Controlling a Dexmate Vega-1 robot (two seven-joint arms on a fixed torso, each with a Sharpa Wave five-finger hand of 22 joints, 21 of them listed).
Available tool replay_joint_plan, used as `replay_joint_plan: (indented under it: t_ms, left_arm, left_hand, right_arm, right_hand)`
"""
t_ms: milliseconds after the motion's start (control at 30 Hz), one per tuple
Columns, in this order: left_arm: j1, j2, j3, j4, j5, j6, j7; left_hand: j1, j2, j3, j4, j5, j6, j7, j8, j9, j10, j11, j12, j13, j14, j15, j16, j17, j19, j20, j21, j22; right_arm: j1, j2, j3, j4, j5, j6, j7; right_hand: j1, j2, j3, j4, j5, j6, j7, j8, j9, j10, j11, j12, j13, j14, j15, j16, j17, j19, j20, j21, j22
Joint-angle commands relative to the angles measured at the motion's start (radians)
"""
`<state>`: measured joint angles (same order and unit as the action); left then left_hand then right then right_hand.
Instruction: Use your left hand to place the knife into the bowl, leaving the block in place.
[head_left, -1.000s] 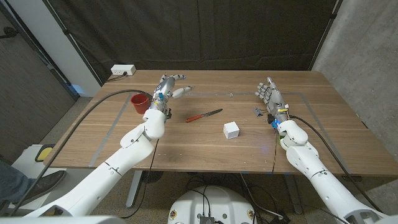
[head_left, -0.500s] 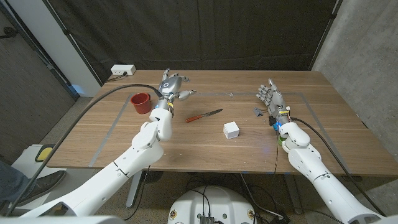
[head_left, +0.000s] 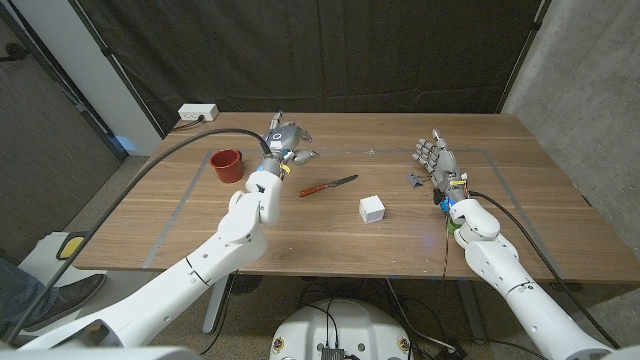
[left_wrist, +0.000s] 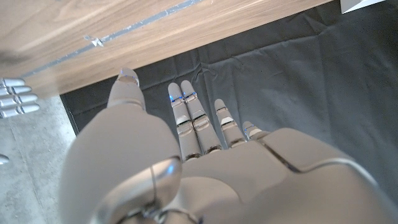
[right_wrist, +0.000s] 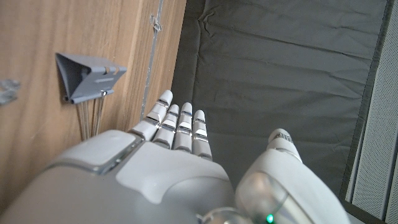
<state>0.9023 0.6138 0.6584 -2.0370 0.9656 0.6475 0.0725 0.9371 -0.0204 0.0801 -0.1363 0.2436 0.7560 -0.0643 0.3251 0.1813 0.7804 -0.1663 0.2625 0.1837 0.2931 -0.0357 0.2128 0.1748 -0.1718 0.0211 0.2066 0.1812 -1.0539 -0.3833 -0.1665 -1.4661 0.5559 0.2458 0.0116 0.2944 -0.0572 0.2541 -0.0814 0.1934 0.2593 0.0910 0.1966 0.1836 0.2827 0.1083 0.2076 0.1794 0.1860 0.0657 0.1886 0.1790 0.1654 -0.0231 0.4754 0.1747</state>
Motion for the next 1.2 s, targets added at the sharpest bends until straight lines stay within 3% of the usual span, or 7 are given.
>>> replay_joint_plan:
  t_ms: [33,400,567,667,767,1200]
  left_arm:
    - [-0.016,-0.002,0.039,-0.004,0.147,0.048,-0.147]
    - [-0.020,-0.023,0.042,0.007,0.207,0.043,-0.239]
    - [-0.029,-0.034,0.046,0.019,0.216,0.032,-0.285]
    - [-0.037,-0.044,0.050,0.025,0.228,0.035,-0.317]
    - [-0.047,-0.054,0.054,0.037,0.228,0.030,-0.341]
    - [-0.073,-0.085,0.086,0.089,0.233,0.005,-0.387]
  left_hand:
    - [-0.005,0.005,-0.003,0.003,-0.004,0.000,-0.007,-0.003,0.002,0.001,-0.006,-0.004,0.003,0.007,-0.056,-0.006,0.002,-0.022,-0.011,0.000,0.002]
    - [0.013,0.012,0.001,0.002,-0.005,0.035,-0.010,-0.005,0.002,0.043,-0.007,-0.005,0.004,0.018,-0.056,-0.007,0.001,-0.016,-0.005,0.001,0.002]
    - [0.019,0.015,0.003,0.002,-0.007,0.036,0.001,-0.010,0.003,0.049,-0.002,-0.008,0.004,0.020,-0.055,-0.009,0.001,-0.013,-0.005,0.002,0.002]
    - [0.024,0.018,0.004,0.004,-0.010,0.024,0.037,-0.024,0.004,0.048,0.034,-0.018,0.006,0.020,-0.054,-0.011,0.002,-0.013,0.009,0.000,0.002]
    - [0.027,0.021,0.004,0.006,-0.012,0.017,0.061,-0.033,0.004,0.046,0.041,-0.025,0.007,0.019,-0.041,-0.013,0.002,-0.010,0.031,0.001,0.002]
    - [0.052,0.039,0.015,0.005,-0.016,-0.004,0.083,-0.054,0.007,0.045,0.043,-0.036,0.013,0.035,-0.025,-0.009,0.003,0.008,0.072,0.005,0.002]
  right_arm:
    - [-0.010,0.002,0.001,-0.005,0.005,-0.007,-0.004]
    - [-0.011,0.003,0.003,-0.003,0.008,-0.009,-0.004]
    - [-0.011,0.000,0.002,-0.005,0.009,-0.016,-0.002]
    - [-0.011,-0.002,0.002,-0.007,0.010,-0.020,0.000]
    - [-0.015,-0.004,0.002,-0.012,0.009,-0.024,-0.003]
    - [-0.031,-0.003,0.008,-0.023,0.009,-0.021,-0.015]
  right_hand:
    - [0.001,0.014,0.002,-0.006,0.004,0.005,-0.004,0.001,0.004,0.012,0.001,0.004,0.003,0.008,0.004,0.004,0.003,0.002,0.002,-0.004,0.002]
    - [0.002,0.015,0.001,-0.007,0.003,0.004,-0.004,0.001,0.004,0.009,-0.001,0.003,0.003,0.008,0.005,0.004,0.003,0.003,0.001,-0.008,0.002]
    - [0.002,0.016,0.001,-0.008,0.003,0.004,-0.005,0.000,0.004,0.011,-0.001,0.003,0.003,0.008,0.006,0.003,0.003,0.004,0.002,-0.010,0.002]
    - [0.002,0.016,0.001,-0.008,0.003,0.005,-0.004,0.000,0.004,0.012,0.001,0.003,0.003,0.009,0.005,0.004,0.003,0.004,0.002,-0.012,0.002]
    - [0.001,0.016,0.001,-0.008,0.003,0.005,-0.004,0.000,0.004,0.012,0.001,0.003,0.003,0.010,0.004,0.004,0.003,0.004,0.003,-0.013,0.002]
    - [0.001,0.016,0.000,-0.009,0.002,0.005,-0.004,0.000,0.004,0.013,0.001,0.003,0.003,0.012,0.005,0.004,0.003,0.006,0.004,-0.017,0.002]
